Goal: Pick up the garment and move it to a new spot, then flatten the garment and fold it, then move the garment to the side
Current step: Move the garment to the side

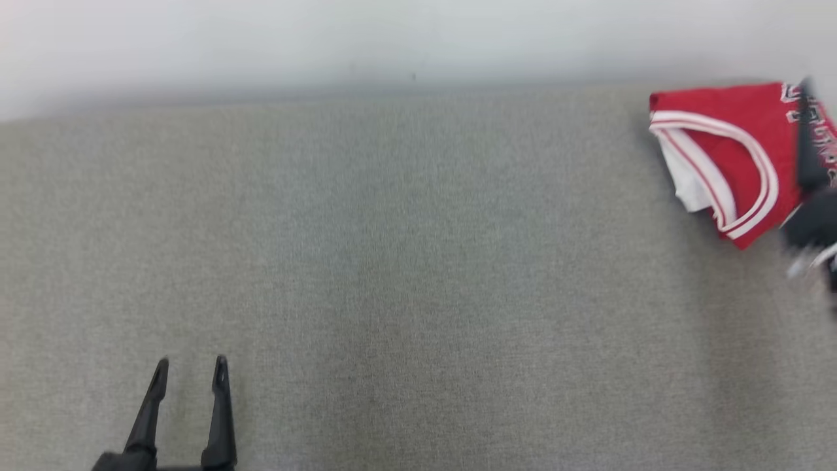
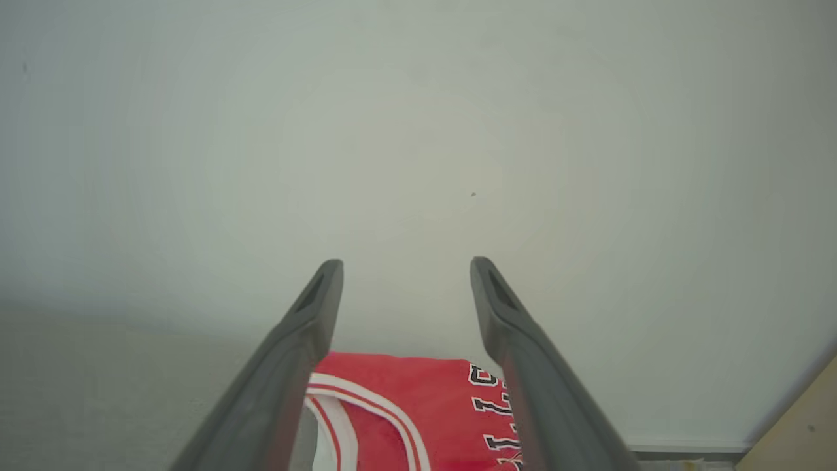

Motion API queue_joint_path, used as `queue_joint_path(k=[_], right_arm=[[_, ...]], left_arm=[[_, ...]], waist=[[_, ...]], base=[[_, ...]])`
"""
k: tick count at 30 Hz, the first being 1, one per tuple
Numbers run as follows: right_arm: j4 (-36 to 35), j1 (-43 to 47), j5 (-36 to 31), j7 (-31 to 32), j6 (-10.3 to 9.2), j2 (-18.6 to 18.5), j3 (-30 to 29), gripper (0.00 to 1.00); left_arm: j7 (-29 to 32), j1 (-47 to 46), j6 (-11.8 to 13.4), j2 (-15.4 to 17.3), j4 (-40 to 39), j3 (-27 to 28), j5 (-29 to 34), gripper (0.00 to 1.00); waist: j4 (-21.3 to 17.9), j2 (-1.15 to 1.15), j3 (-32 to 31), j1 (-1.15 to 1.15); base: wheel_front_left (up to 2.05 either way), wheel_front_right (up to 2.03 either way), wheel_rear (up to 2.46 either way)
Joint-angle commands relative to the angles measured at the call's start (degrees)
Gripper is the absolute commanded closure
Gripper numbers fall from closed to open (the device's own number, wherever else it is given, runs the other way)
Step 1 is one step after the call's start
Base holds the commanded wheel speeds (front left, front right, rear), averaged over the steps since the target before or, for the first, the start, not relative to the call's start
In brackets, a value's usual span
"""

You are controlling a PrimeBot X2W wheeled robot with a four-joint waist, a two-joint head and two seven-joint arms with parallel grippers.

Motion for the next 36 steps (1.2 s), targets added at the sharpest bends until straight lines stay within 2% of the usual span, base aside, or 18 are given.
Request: queue_joint_path(k=[1, 7, 19, 26, 36], right_arm=[[-1.72, 4.13, -0.67, -0.21, -0.12, 1.99, -1.68, 0.0], [-10.97, 18.09, -1.89, -0.23, -0.12, 8.82, -8.88, 0.0], [-24.99, 38.32, -2.62, -0.23, -0.12, 20.88, -13.02, 0.0], [-30.24, 44.05, -3.23, -0.24, -0.12, 25.02, -13.1, 0.0], [-29.84, 46.58, -3.34, -0.24, -0.12, 27.35, -9.71, 0.0]], left_arm=[[-0.18, 1.37, 0.09, -0.08, 0.21, 0.49, 0.38, 0.0], [-0.18, 3.39, 0.84, -0.11, 1.1, 0.09, 0.06, 0.0], [-0.18, 5.85, 2.97, -0.12, 1.74, -1.07, -0.59, 0.0], [-0.18, 5.18, 3.35, -0.12, 2.53, -1.16, -0.54, 0.0], [-0.18, 5.54, 3.48, -0.12, 3.22, -1.5, -0.62, 0.0]], waist=[[-0.3, 0.01, -3.8, 0.01], [0.65, 0.01, -7.14, 0.01], [1.19, 0.01, -11.03, 0.01], [1.8, 0.01, -11.57, 0.01], [2.27, 0.01, -11.94, 0.01]], base=[[0.0, 0.0, 0.0], [0.0, 0.0, 0.0], [0.0, 0.0, 0.0], [0.0, 0.0, 0.0], [0.0, 0.0, 0.0]])
